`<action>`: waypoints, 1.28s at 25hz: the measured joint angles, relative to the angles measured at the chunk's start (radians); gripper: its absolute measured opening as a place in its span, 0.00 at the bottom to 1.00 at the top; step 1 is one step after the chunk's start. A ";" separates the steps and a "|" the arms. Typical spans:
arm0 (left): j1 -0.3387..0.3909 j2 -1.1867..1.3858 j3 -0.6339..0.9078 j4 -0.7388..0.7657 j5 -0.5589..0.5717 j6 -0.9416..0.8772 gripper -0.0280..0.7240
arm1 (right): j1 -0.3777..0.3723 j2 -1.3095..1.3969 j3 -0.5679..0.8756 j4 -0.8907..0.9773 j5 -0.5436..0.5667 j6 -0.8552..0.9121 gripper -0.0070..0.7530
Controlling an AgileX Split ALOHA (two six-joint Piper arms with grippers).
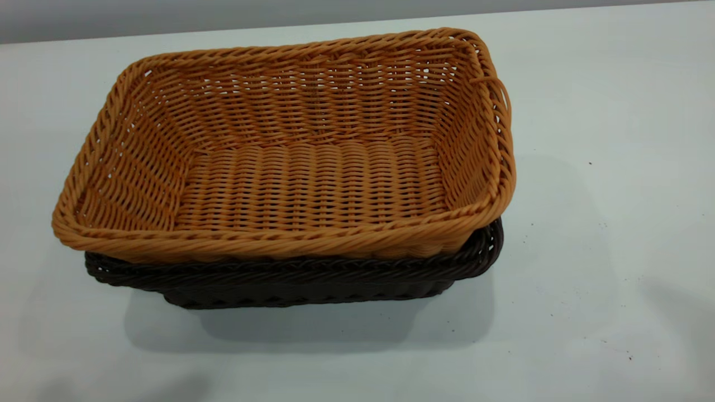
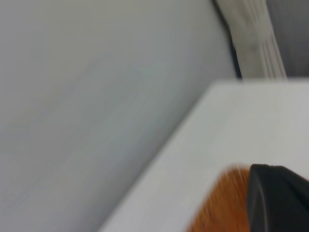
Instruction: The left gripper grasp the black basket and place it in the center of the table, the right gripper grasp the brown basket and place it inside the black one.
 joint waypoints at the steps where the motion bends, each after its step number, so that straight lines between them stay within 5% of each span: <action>1: 0.007 -0.010 0.000 0.052 0.053 -0.059 0.04 | 0.000 -0.035 0.001 -0.034 0.000 0.023 0.01; 8: 0.006 -0.097 0.000 0.323 0.353 -0.419 0.04 | 0.000 -0.253 0.011 -0.254 -0.004 0.103 0.01; 14: 0.006 -0.202 0.000 0.340 0.521 -0.585 0.04 | 0.000 -0.433 0.148 -0.332 -0.004 0.076 0.01; 32: 0.006 -0.256 0.152 0.267 0.552 -0.661 0.04 | 0.000 -1.027 0.888 -0.291 -0.055 0.134 0.01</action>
